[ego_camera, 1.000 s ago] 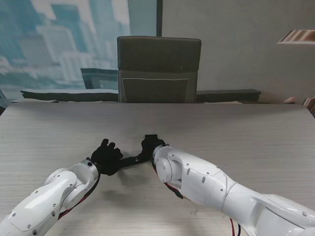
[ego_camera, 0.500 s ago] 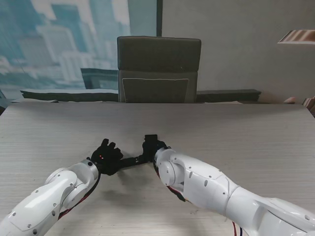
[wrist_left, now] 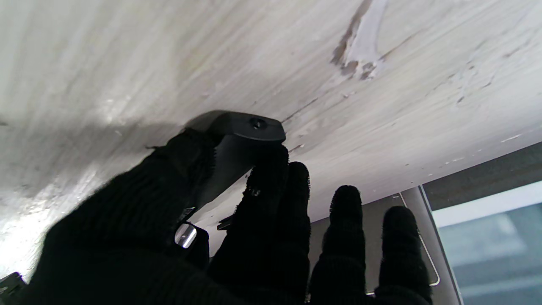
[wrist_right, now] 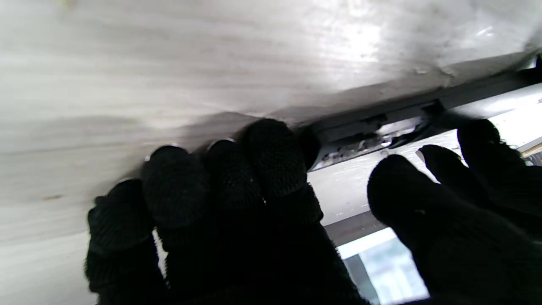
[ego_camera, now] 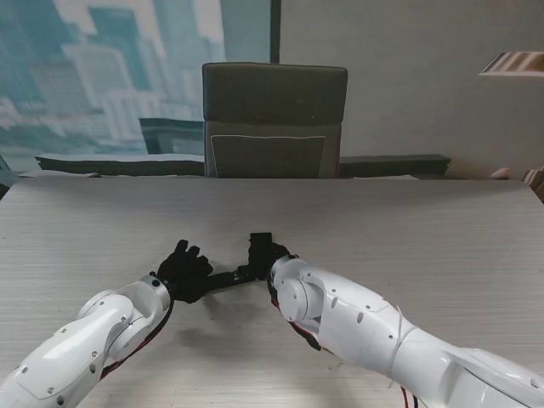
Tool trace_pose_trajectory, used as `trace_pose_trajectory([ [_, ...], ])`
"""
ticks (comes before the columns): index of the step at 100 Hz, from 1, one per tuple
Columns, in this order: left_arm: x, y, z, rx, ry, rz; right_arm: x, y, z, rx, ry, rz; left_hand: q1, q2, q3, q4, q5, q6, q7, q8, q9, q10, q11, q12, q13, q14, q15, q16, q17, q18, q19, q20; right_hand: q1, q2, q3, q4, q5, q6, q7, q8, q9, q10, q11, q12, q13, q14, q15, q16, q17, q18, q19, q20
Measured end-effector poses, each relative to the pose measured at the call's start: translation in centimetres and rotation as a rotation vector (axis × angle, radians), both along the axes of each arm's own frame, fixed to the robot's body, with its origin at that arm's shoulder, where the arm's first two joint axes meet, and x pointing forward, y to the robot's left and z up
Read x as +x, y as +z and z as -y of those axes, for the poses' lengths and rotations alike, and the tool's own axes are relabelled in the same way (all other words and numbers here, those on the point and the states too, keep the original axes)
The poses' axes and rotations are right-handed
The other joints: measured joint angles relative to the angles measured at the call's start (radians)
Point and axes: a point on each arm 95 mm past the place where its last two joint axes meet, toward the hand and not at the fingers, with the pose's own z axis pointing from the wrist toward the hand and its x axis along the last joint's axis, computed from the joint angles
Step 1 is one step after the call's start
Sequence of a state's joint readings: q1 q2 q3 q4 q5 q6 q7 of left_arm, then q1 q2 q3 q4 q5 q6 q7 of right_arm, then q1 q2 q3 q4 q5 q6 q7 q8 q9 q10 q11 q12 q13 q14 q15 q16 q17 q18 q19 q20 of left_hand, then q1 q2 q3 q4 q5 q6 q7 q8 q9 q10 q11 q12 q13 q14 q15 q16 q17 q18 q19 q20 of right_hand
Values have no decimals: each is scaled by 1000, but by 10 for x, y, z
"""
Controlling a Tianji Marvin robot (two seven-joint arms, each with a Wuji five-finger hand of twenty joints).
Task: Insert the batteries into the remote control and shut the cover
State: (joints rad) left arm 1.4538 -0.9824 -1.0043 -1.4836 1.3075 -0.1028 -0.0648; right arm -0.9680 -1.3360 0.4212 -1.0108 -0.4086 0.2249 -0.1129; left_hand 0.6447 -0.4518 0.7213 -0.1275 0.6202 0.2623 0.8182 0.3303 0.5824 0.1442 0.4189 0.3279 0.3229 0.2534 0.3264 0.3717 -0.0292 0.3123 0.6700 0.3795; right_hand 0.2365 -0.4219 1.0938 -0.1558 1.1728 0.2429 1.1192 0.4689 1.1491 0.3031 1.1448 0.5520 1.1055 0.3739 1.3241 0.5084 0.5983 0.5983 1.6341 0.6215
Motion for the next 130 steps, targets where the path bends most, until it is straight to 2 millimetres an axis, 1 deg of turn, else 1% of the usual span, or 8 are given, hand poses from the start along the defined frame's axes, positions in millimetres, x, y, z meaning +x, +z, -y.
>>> trace_pose_trajectory([
  [24, 0, 0, 0, 2, 0, -1, -1, -1, 0, -13, 20, 9, 0, 0, 0, 0, 0, 0, 0, 0, 0, 0, 0, 0, 0, 0, 0, 0, 0, 0, 0, 0, 96, -63, 22, 10, -3, 0, 3, 27, -1, 0, 2, 0, 0, 0, 0, 0, 5, 0, -8, 3],
  [44, 0, 0, 0, 2, 0, -1, -1, -1, -3, -47, 31, 22, 0, 0, 0, 0, 0, 0, 0, 0, 0, 0, 0, 0, 0, 0, 0, 0, 0, 0, 0, 0, 135, -85, 47, -73, -6, 0, 96, -117, 4, 0, 15, 0, 10, 2, -4, 3, 42, 1, -43, 13],
  [67, 0, 0, 0, 1, -1, 1, 1, 1, -4, -62, 35, 28, 0, 0, 0, 0, 0, 0, 0, 1, 0, 0, 0, 0, 0, 0, 0, 0, 0, 0, 0, 0, 135, -121, 60, -85, -17, -5, 102, -155, -2, 0, 1, 0, 10, 3, -21, -2, 31, -6, -84, 14],
  [74, 0, 0, 0, 0, -1, 1, 1, 1, -1, -14, -1, 3, 0, 0, 0, 0, 0, 0, 0, 1, 0, 0, 0, 0, 0, 0, 0, 0, 0, 0, 0, 0, 135, -175, 61, -66, -34, -14, 76, -161, -20, 0, -13, -10, -13, 0, -36, -2, -11, -8, -59, -2],
  [85, 0, 0, 0, -1, -2, 4, -3, 3, 5, 15, 1, 13, 0, 0, 0, 0, 0, 0, 0, 1, 0, 0, 0, 0, 0, 0, 0, 0, 0, 0, 0, 0, 84, -211, 49, 8, -79, -24, -19, -66, -42, 0, -31, -23, -30, 0, -58, -2, -39, -14, -145, -11],
  [97, 0, 0, 1, -1, -4, 4, -10, 9, 17, 52, 22, 55, 0, 0, 1, 0, 0, 0, 0, 1, 0, 0, 0, 0, 0, 0, 0, 0, 0, 0, 0, 0, 65, -222, 30, 8, -153, -73, -193, -78, -42, 0, -35, -23, -31, 0, -59, -2, -47, -19, -152, -11],
  [118, 0, 0, 1, -1, -5, 4, -12, 21, 33, 82, 43, 129, 0, 0, 2, 0, 0, 0, 0, 1, 0, 0, 0, 0, 0, 0, 0, 0, 0, 0, 0, 0, 60, -223, 21, 8, -193, -75, -239, -89, -80, 1, -50, -23, -61, 1, -84, -2, -64, -24, -159, -13],
  [130, 0, 0, 1, -1, -6, 5, -7, 28, 37, 78, 86, 202, 0, 0, 2, 0, 0, 0, 0, 1, 0, 0, 0, 0, 0, 0, 0, 0, 0, 0, 0, 0, 62, -224, 22, 8, -336, -133, -278, -98, -204, 1, -99, -50, -178, -25, -181, -3, -146, -52, -222, -36],
])
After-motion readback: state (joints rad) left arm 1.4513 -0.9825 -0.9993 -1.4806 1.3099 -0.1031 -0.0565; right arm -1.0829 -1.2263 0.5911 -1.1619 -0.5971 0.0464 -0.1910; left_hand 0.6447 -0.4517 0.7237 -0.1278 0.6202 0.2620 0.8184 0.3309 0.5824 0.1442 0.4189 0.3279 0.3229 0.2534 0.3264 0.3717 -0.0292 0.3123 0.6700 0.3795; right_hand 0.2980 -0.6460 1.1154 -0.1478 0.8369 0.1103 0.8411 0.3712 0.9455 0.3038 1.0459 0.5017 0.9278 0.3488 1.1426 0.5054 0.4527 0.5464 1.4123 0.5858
